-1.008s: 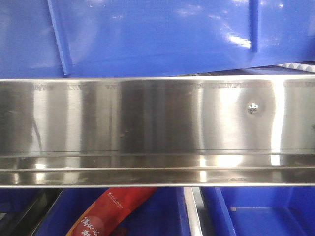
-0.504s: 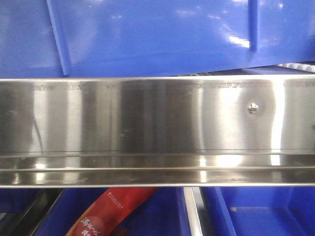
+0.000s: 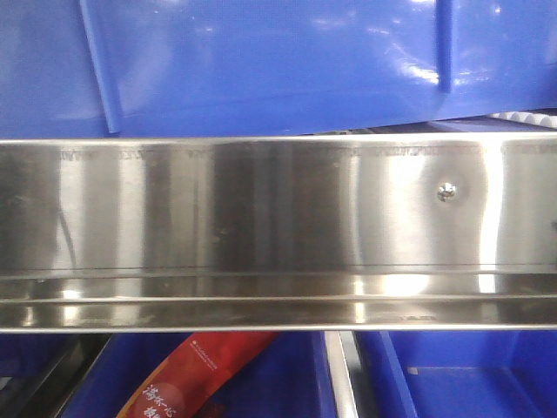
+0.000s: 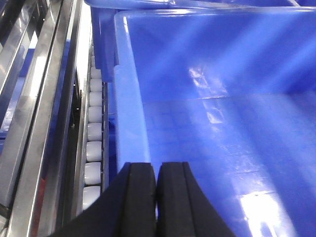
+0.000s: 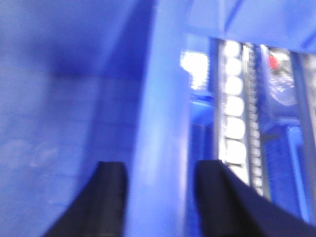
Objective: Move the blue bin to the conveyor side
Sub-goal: 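Close both grippers on opposite side walls of the blue bin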
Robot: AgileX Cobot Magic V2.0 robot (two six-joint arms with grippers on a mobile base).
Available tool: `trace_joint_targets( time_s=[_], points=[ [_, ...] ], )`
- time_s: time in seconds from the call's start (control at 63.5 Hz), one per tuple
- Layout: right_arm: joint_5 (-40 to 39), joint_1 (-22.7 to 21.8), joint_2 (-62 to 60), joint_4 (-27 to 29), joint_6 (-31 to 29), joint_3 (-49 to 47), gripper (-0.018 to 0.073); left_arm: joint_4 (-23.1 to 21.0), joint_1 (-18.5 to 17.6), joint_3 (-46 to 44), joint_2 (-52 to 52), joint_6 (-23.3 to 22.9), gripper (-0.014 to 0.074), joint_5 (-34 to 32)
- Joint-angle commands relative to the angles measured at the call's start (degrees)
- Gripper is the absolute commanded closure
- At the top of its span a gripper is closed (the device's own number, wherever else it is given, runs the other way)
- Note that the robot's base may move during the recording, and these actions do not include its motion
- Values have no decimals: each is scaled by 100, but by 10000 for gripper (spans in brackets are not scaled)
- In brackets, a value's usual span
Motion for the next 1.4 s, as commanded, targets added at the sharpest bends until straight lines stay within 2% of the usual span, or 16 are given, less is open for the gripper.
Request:
trace_joint_targets(
  time_s=[0.0, 0.031, 0.094, 0.236, 0.331, 0.394, 0.567, 0.661, 0.756, 0.929, 1.181, 1.386],
  points=[
    [-24, -12, -19, -122, 80, -8, 617, -26, 4, 8, -12, -4, 604, -121],
    [-24, -12, -19, -134, 80, -8, 666, -56, 4, 8, 0, -4, 604, -152],
    [-24, -12, -19, -163, 80, -8, 631, -82, 4, 8, 34, -4, 604, -220],
    [-24, -12, -19, -163, 80, -8, 631, -94, 4, 8, 193, -4, 603, -428],
    [-24, -12, -19, -163, 80, -8, 631, -94, 4, 8, 408, -51, 568, -496],
    [-24, -12, -19, -163, 80, -8, 631, -94, 4, 8, 559, -170, 520, -496],
    [-24, -12, -19, -163, 80, -8, 631, -94, 4, -94, 911, -314, 277, -594],
    [-24, -12, -19, -163, 80, -8, 631, -81, 4, -352, 1106, -314, 185, -594],
    [-24, -12, -19, -163, 80, -8, 631, 3, 4, -700, 1362, -329, 186, -473],
    [-24, -12, -19, -163, 80, -8, 631, 15, 4, -1358, 1809, -604, 186, 222],
    [-24, -12, -19, -163, 80, -8, 631, 36, -18, -1483, 2142, -833, 186, 517],
    [-24, -12, -19, -163, 80, -8, 631, 676, -340, -1483, 2170, -1098, 186, 517]
  ],
)
